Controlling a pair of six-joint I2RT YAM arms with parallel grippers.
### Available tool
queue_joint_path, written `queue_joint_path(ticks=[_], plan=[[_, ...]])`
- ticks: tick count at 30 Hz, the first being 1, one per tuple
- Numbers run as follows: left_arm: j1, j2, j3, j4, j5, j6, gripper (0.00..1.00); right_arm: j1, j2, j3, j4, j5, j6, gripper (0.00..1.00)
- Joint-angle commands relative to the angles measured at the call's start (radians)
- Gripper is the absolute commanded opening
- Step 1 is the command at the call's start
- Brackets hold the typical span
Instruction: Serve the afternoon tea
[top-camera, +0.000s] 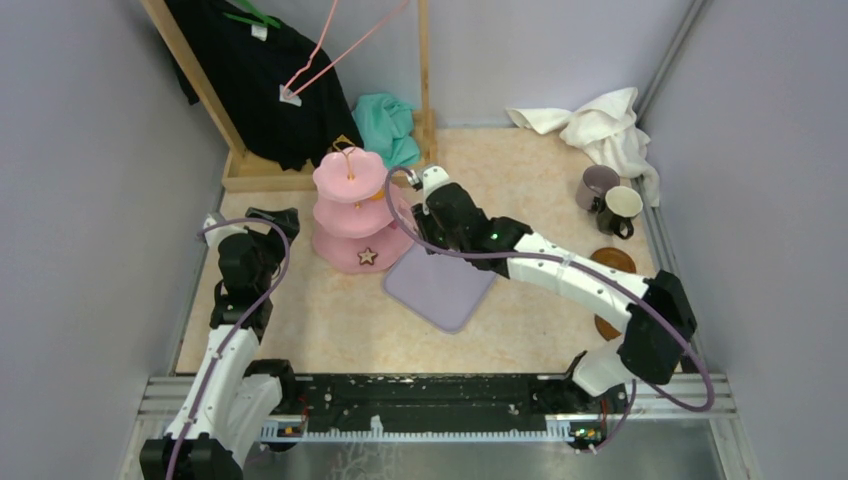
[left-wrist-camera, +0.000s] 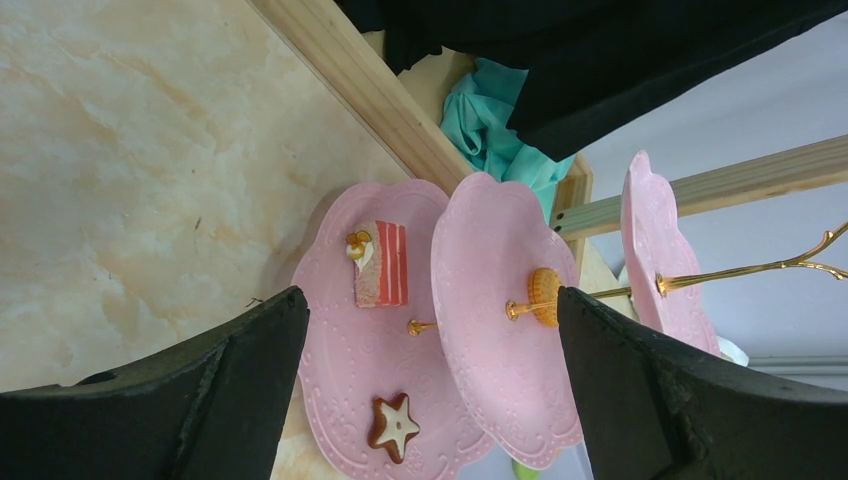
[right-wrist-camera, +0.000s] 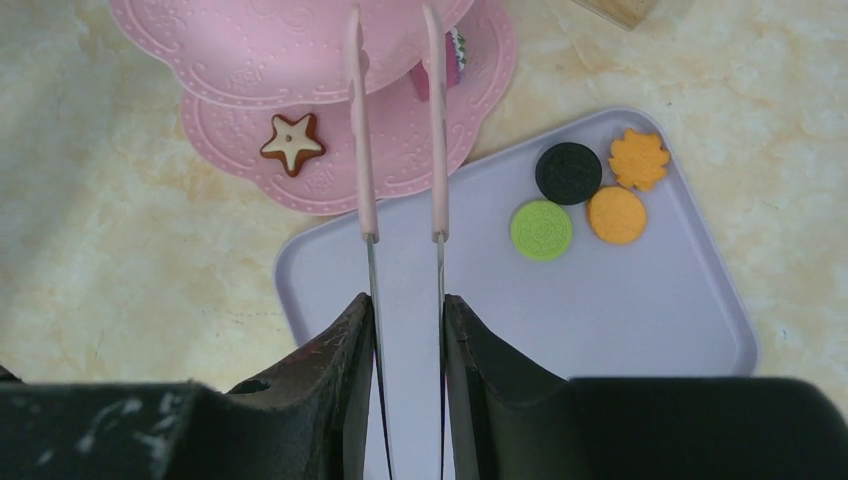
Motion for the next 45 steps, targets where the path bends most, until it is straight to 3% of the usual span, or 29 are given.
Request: queue_joint_path(ticks=[1, 14, 23, 45], plan=[[0.009, 0.003, -0.006, 0.022, 0.003, -0.01, 0.99, 0.025, -0.136, -0.056, 0.075, 0.057, 0.027, 0.29], [0.009, -0.002, -0.028, 0.033, 0.018, -0.02, 0.99, 0.027, -0.301, -0.345, 0.085, 0.159, 0.178, 0.3], [0.009, -0.006, -0.042, 0.043, 0.035, -0.036, 0.99, 0.026, -0.305, -0.493, 0.105, 0.165, 0.27, 0.31], [0.01, -0.001, -0.051, 0.053, 0.04, -0.044, 0.99, -0.043, -0.172, -0.473, 0.162, 0.118, 0.276, 0.35]])
